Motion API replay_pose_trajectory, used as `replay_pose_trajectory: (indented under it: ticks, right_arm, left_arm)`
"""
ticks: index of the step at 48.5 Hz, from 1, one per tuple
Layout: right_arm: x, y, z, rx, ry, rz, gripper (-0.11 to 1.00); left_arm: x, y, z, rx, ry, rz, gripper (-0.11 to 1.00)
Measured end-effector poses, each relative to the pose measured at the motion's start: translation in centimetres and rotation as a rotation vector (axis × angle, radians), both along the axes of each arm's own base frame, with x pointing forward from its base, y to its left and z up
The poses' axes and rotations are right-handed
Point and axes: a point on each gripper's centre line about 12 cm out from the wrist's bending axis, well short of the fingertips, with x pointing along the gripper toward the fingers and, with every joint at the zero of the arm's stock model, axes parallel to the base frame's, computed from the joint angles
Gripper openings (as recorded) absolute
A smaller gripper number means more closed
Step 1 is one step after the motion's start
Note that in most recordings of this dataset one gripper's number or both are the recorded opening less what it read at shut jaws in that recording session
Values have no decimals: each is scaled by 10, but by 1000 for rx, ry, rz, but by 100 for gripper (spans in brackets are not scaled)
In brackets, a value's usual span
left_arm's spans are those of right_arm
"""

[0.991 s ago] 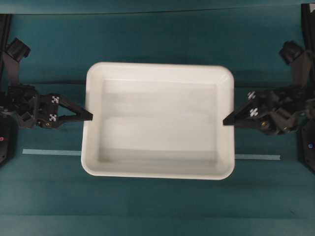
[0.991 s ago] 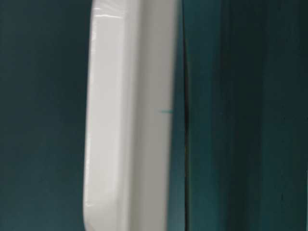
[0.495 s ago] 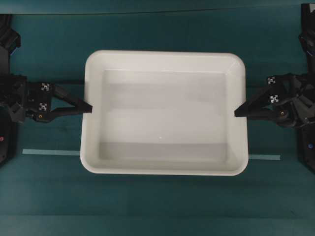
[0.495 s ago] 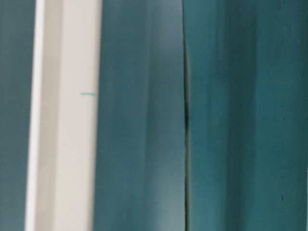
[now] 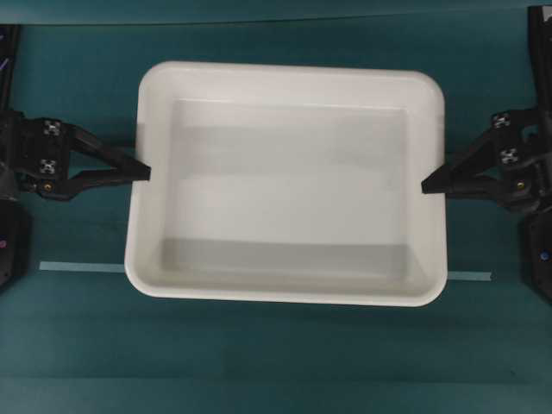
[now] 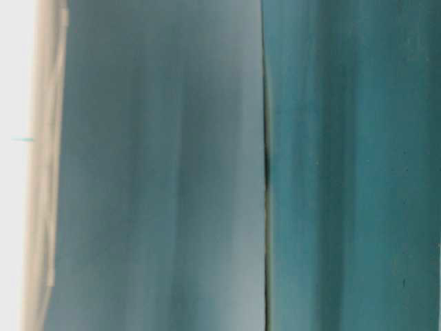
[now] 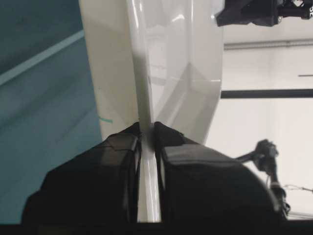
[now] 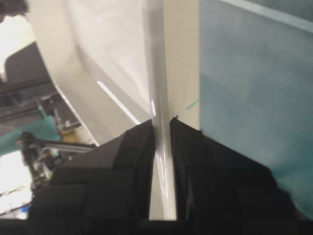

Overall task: Lift the white case with both hands.
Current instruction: 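Lift the tray upward with both grippers holding its rims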

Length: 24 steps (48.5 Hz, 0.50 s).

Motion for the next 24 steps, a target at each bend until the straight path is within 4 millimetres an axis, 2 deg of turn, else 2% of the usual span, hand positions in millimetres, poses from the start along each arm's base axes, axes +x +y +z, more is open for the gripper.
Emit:
replay_pose_trajectory:
  ticks: [13, 24]
  right_arm:
    - [-2, 2, 37, -4, -57, 15, 11]
    - [-5, 3, 67, -4, -128, 13, 11]
  left_arm:
    - [-2, 0, 30, 1, -29, 1, 6]
    - [-3, 0, 46, 3, -49, 3, 6]
